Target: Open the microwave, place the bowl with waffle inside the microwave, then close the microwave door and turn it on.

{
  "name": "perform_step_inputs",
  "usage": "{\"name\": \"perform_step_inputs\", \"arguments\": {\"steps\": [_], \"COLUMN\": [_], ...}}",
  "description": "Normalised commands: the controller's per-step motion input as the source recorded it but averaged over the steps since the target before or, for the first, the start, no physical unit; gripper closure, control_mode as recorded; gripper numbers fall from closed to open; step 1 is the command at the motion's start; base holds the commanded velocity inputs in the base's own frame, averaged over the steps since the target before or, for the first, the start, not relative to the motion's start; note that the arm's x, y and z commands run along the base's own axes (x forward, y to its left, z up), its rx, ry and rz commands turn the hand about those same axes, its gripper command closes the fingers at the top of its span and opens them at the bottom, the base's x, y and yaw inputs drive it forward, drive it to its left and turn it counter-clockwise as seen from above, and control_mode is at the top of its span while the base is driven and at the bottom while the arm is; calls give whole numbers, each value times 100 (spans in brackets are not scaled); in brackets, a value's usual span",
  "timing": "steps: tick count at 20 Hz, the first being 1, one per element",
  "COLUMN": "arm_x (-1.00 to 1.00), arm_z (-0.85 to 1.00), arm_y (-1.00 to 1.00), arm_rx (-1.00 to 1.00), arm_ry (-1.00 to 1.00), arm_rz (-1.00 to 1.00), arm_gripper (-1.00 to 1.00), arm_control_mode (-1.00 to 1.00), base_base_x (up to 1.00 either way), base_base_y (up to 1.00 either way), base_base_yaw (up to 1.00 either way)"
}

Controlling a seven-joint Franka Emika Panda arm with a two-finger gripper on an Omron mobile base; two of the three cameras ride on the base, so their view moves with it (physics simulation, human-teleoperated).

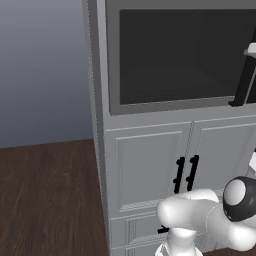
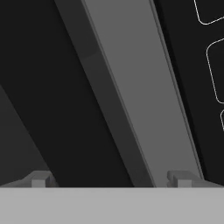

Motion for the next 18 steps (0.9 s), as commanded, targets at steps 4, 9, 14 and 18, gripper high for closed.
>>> {"name": "perform_step_inputs", "arguments": {"steps": [4, 9, 14, 18], "arm_x": [53, 44, -47, -100], "arm_z": [-28, -5, 0, 0], "arm_y": [4, 20, 18, 2], "arm_rx": [0, 0, 0, 0], "arm_ry": [0, 1, 0, 0], "arm_rz": [0, -2, -21, -44], "arm_gripper": [100, 100, 100, 100], "arm_control_mode": [-100, -100, -100, -100], "base_base_x": [0, 0, 0, 0], "base_base_y": [0, 0, 0, 0], "base_base_yaw": [0, 0, 0, 0]}}
